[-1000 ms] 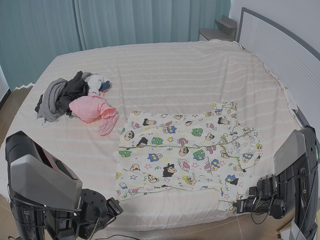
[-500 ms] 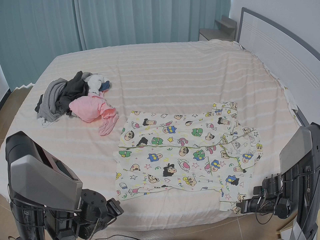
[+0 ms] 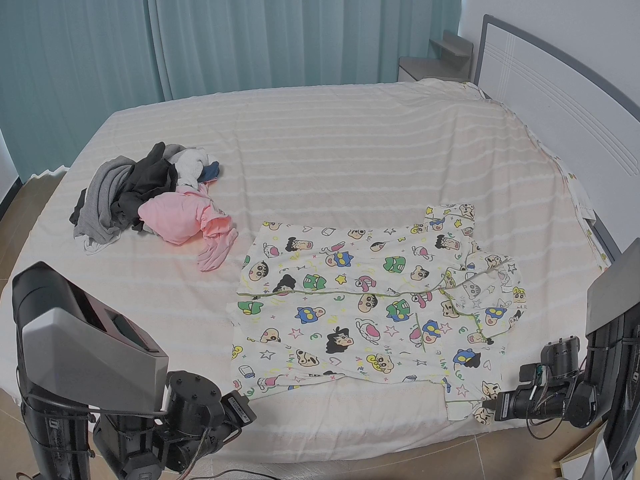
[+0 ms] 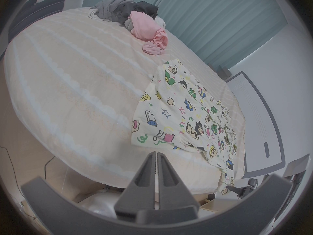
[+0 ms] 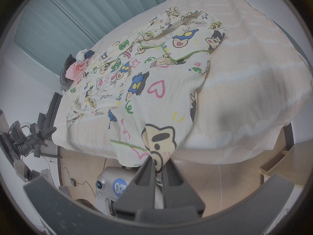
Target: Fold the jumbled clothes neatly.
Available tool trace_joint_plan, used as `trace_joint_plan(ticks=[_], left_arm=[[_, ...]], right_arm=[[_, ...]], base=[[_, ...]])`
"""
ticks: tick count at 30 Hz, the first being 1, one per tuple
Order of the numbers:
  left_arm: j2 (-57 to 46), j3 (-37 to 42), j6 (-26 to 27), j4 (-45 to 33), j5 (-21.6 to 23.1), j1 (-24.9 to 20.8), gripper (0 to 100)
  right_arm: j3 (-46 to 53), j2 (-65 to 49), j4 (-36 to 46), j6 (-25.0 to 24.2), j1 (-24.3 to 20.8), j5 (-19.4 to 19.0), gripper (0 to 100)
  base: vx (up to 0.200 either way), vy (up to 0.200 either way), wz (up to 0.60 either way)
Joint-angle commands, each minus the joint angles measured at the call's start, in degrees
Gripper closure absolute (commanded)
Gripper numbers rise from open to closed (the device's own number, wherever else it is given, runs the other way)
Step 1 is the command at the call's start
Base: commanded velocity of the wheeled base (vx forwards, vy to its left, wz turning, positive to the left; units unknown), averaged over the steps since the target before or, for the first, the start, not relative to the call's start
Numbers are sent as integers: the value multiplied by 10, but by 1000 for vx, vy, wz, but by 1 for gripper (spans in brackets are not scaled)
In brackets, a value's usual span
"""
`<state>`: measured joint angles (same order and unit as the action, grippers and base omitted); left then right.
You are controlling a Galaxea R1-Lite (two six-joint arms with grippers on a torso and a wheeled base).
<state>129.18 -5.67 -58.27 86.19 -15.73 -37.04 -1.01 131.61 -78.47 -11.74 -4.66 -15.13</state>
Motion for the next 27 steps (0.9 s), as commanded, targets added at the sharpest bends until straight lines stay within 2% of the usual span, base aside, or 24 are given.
trace_joint_plan(ticks=[1,4,9,11,18,21,27], left_arm=[[-1,-43,7,-45,0,7,100],[-2,-69,8,-93,0,7,100],[-17,-77,8,-130,1,6,100],[-20,-78,8,-159,1,3,100],[-17,-81,8,-164,1,5,100],[-10,-94,4,-169,1,4,100],[-5,-95,1,-195,1,5,100]], right_arm=[[10,-75,80,20,1,-17,100],[10,-80,116,40,8,-28,100],[10,-81,121,50,30,-28,100],[10,-73,122,70,51,-28,100],[10,-74,136,88,69,-28,100],[10,-85,162,113,81,-29,100],[10,-92,169,119,87,-28,100]], base=[[0,0,0],[0,0,0],[0,0,0],[0,0,0],[0,0,0],[0,0,0],[0,0,0]])
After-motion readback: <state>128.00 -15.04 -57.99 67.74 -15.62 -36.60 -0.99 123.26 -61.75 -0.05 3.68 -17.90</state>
